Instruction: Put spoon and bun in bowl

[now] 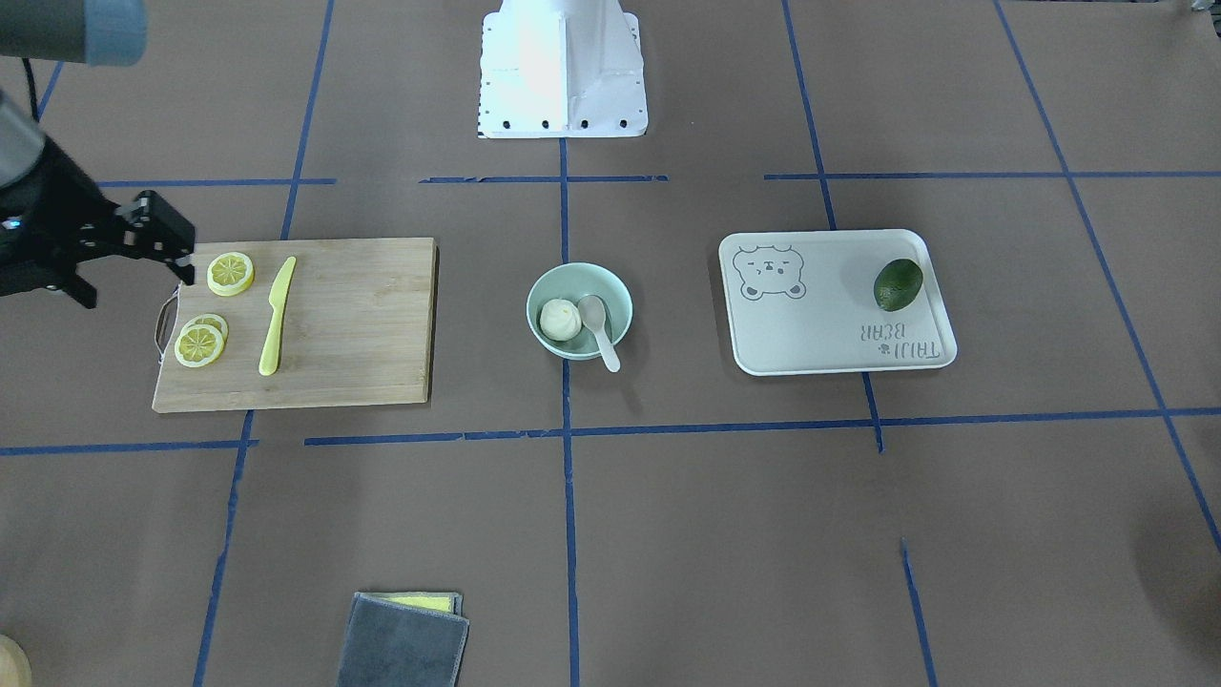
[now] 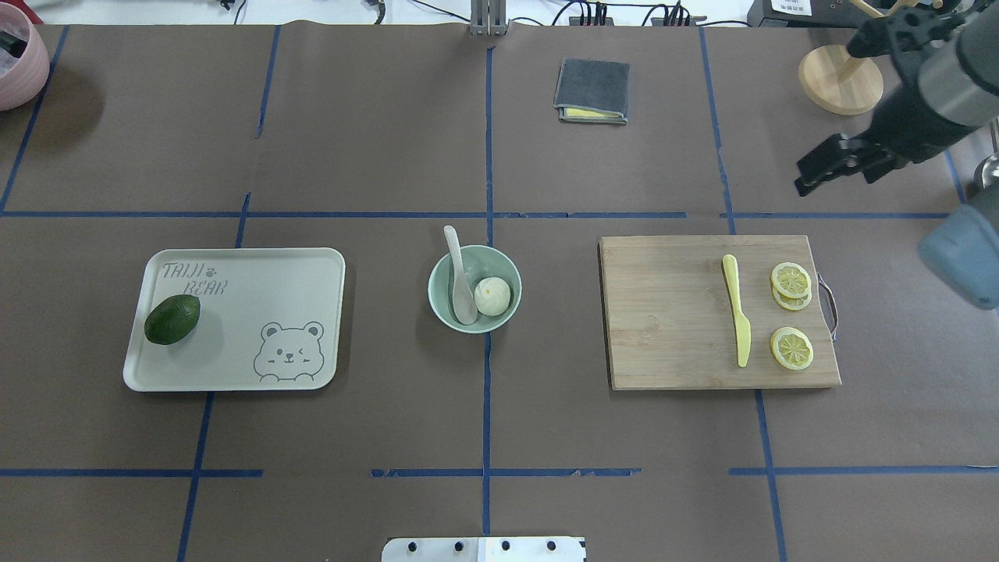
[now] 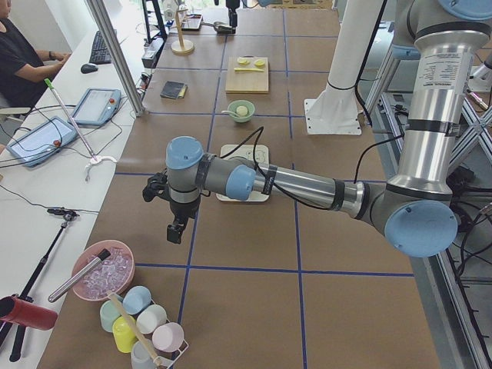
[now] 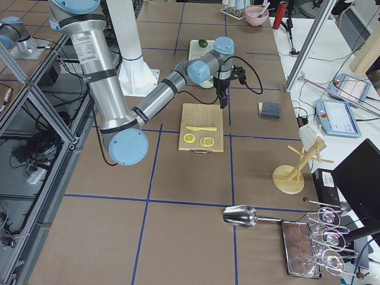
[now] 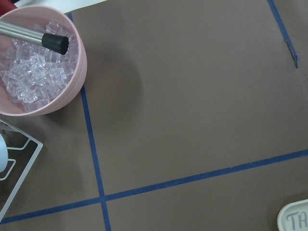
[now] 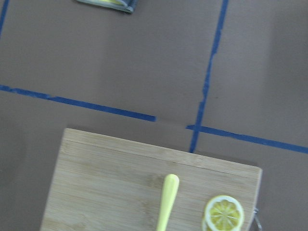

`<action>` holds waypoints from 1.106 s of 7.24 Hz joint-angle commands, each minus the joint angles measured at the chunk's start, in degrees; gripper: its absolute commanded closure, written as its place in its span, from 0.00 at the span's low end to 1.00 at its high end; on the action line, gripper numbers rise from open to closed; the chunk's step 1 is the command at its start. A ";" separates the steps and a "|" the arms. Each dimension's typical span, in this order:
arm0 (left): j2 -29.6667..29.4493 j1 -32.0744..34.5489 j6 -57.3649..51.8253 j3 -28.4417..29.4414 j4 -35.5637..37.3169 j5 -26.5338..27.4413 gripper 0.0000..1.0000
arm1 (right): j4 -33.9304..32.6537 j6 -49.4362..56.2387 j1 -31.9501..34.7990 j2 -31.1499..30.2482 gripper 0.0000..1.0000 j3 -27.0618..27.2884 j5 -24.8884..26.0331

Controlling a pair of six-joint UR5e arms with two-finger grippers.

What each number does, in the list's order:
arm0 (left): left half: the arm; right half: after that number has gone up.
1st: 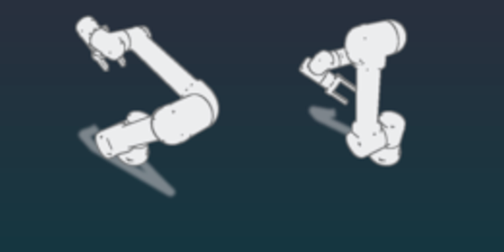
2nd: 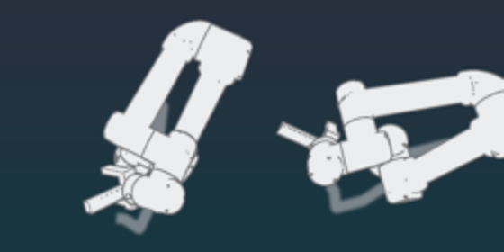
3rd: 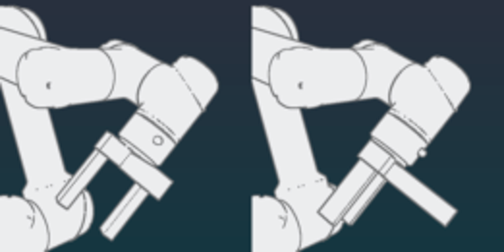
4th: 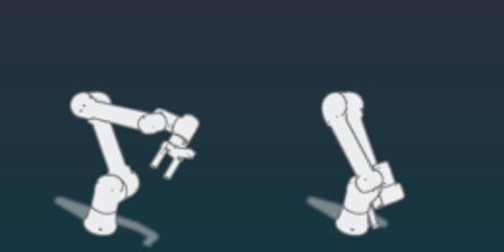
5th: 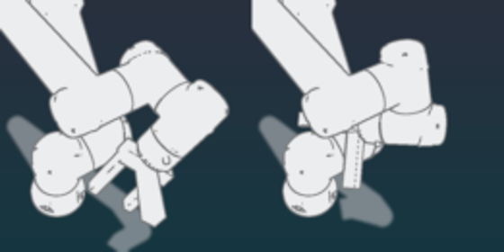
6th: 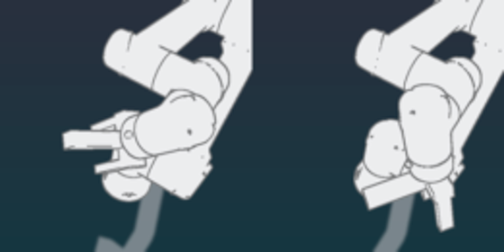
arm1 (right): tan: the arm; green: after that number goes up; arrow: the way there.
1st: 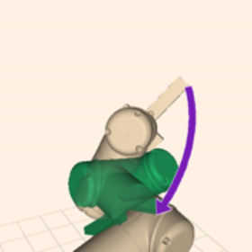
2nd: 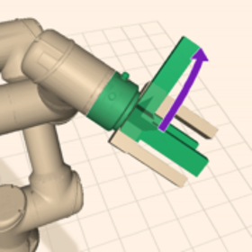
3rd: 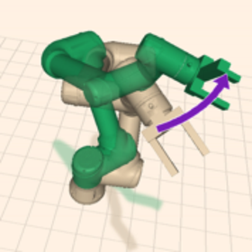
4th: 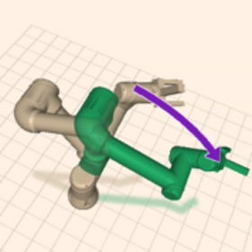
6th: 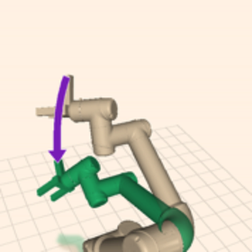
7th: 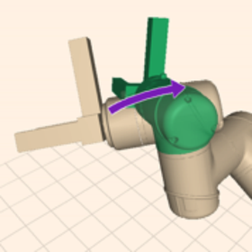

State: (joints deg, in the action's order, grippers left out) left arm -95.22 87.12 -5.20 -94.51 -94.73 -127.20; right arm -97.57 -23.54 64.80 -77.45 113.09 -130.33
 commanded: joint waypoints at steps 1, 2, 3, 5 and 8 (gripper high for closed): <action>1.17 1.12 -3.66 1.87 -0.10 -0.59 0.00 | 0.18 21.58 10.83 -7.42 0.00 -5.66 -6.40; 1.35 1.21 -3.85 1.96 -0.01 -0.59 0.00 | 0.18 28.13 15.23 -8.40 0.00 -9.78 -7.90; 1.52 1.21 -3.85 2.30 0.07 -0.59 0.00 | 0.27 33.33 19.36 -9.63 0.00 -14.08 -8.53; 2.31 1.30 -3.85 2.31 -0.01 -0.68 0.00 | 0.36 35.32 23.44 -10.09 0.00 -18.77 -8.80; 2.32 1.56 -3.85 2.31 0.07 -0.59 0.00 | 0.54 34.27 23.53 -9.56 0.00 -18.87 -8.19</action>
State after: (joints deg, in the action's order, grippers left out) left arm -92.93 88.55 -9.05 -92.26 -94.72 -127.82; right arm -97.03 11.26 88.21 -87.21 94.47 -138.76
